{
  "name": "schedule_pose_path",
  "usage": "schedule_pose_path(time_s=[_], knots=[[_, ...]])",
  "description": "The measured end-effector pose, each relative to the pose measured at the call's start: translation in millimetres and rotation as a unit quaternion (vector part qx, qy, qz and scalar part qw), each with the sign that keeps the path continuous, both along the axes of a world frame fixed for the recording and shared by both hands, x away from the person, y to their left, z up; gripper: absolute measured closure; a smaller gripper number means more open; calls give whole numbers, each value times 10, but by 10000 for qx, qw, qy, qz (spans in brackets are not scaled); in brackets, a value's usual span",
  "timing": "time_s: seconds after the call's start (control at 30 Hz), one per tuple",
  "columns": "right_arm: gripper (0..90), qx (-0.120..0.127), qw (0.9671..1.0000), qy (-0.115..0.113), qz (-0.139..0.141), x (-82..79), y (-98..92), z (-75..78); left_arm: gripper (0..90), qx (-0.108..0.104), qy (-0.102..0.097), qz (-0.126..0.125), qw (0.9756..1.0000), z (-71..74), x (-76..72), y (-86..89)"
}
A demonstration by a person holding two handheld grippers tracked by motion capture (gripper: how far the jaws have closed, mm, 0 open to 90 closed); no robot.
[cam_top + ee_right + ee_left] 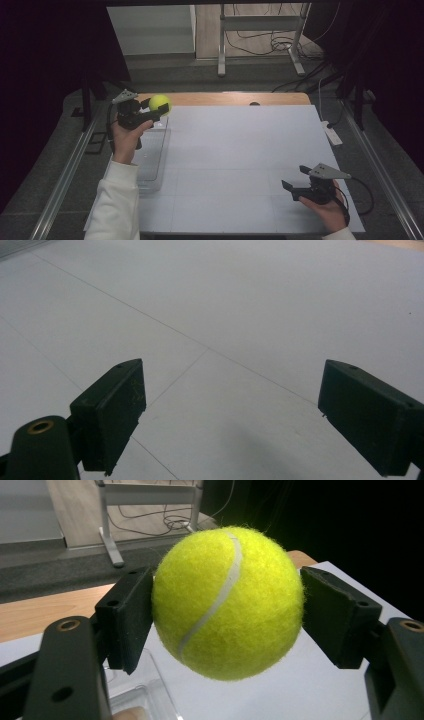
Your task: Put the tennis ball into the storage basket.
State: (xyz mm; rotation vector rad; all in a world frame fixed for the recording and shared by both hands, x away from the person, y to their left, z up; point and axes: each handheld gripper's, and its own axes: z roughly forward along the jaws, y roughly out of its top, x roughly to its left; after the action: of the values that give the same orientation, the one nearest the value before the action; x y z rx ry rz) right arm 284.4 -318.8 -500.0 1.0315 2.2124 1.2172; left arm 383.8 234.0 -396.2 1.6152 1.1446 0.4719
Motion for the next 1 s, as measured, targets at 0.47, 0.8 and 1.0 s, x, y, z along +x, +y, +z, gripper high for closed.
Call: schedule_pose_path(time_s=[0.47,0.8,1.0], knots=[[123,2,10000,6,-3,2,2,-2,266,-4,67,216,9997,-50,33,123],[123,-5,10000,6,-2,1,2,-2,266,25,55,366,9993,-60,36,188],[123,-3,10000,5,-1,1,4,-3,266,36,35,433,9990,-58,31,217]])
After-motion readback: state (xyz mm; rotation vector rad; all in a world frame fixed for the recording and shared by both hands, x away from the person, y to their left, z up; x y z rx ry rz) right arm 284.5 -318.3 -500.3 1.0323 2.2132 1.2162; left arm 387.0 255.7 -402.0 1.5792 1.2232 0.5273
